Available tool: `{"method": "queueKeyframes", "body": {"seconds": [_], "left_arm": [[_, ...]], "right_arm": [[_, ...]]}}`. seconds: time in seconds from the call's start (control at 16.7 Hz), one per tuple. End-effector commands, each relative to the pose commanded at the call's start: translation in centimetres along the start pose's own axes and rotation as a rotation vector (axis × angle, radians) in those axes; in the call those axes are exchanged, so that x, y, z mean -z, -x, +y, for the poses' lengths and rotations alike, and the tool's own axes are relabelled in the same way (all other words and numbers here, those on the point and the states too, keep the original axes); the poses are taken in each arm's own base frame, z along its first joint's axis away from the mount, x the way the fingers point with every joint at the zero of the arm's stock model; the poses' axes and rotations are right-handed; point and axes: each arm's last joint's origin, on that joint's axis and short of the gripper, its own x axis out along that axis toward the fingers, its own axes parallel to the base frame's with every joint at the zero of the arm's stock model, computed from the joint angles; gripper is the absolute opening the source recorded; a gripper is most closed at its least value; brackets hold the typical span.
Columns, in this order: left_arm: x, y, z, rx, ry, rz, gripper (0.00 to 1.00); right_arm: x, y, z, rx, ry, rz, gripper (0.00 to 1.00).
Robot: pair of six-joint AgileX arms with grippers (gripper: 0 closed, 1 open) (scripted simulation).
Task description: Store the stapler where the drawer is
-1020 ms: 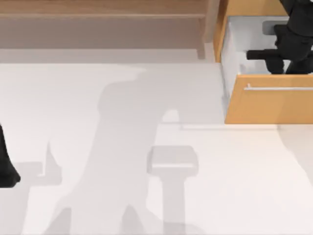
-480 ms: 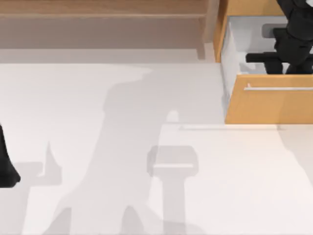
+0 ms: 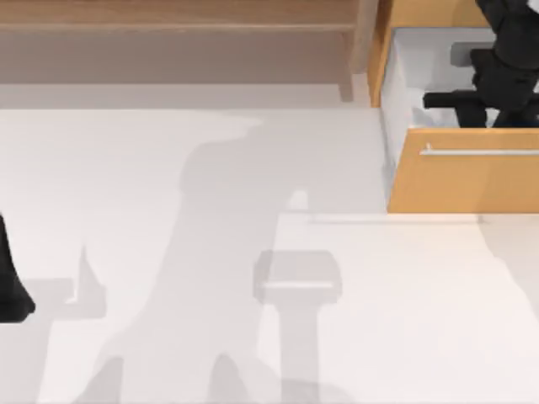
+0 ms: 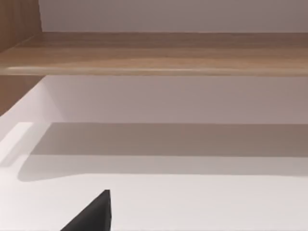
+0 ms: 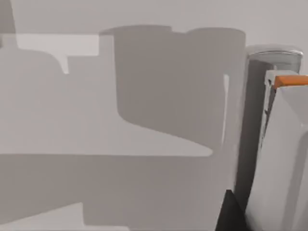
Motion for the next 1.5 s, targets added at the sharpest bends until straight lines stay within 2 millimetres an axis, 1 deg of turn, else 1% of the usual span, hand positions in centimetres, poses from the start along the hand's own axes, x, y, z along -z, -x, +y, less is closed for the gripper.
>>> {"method": "queueKeyframes", "body": {"seconds": [0.48, 0.54, 1.14, 1.2, 1.32, 1.5], "left_arm": [[0.0, 0.0, 0.0, 0.000, 0.000, 0.000, 1.00], [0.0, 0.0, 0.0, 0.000, 0.000, 0.000, 1.00], [0.0, 0.0, 0.0, 0.000, 0.000, 0.000, 1.00], [0.0, 0.0, 0.0, 0.000, 0.000, 0.000, 1.00], [0.0, 0.0, 0.0, 0.000, 0.000, 0.000, 1.00], [0.0, 0.0, 0.0, 0.000, 0.000, 0.000, 1.00]], "right_arm": [[0.0, 0.0, 0.0, 0.000, 0.000, 0.000, 0.98], [0.0, 0.0, 0.0, 0.000, 0.000, 0.000, 1.00], [0.0, 0.2, 0.1, -0.001, 0.005, -0.006, 1.00], [0.1, 0.6, 0.1, -0.003, 0.011, -0.019, 1.00], [0.4, 2.2, -0.1, -0.010, 0.041, -0.077, 1.00], [1.2, 5.5, 0.0, -0.019, 0.126, -0.219, 1.00]]}}
